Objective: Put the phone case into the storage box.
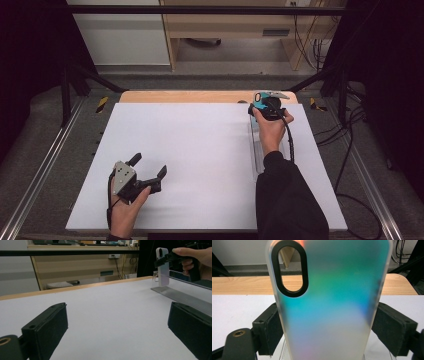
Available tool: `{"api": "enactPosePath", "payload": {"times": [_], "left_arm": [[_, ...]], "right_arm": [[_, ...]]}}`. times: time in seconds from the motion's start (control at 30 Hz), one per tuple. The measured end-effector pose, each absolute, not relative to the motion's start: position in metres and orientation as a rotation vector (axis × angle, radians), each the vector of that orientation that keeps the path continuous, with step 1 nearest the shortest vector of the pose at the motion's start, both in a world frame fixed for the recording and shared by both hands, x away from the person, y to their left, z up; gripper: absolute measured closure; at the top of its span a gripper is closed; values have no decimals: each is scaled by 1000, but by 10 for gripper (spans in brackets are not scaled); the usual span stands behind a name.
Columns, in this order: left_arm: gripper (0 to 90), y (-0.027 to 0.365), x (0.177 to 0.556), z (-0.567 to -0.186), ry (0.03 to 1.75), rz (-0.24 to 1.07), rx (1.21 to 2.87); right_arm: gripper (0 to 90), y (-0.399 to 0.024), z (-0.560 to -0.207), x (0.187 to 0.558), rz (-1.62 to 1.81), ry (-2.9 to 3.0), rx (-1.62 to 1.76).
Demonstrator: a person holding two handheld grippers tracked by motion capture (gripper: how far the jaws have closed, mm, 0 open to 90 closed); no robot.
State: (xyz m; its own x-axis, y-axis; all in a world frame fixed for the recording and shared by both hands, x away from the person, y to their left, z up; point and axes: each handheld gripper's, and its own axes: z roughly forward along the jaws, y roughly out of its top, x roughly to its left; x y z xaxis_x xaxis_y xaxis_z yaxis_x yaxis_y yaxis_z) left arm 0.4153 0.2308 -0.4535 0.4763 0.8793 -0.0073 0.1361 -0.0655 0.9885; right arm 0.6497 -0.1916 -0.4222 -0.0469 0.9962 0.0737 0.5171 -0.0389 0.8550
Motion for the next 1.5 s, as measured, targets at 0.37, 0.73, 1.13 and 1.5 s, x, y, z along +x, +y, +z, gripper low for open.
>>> {"api": "enactPosePath", "payload": {"times": [0.37, 0.73, 1.13, 1.5], "left_arm": [[22, 231, 415, -453, 920, 779, 1532], [22, 229, 415, -454, 913, 777, 1535], [22, 229, 415, -453, 913, 779, 1536], [22, 228, 415, -453, 910, 781, 1538]], "right_arm": [[171, -188, -424, 651, 970, 1636, 1607], [170, -187, -427, 651, 952, 1651, 1612], [170, -185, -427, 651, 941, 1658, 1606], [168, -188, -426, 651, 954, 1670, 1615]]}}
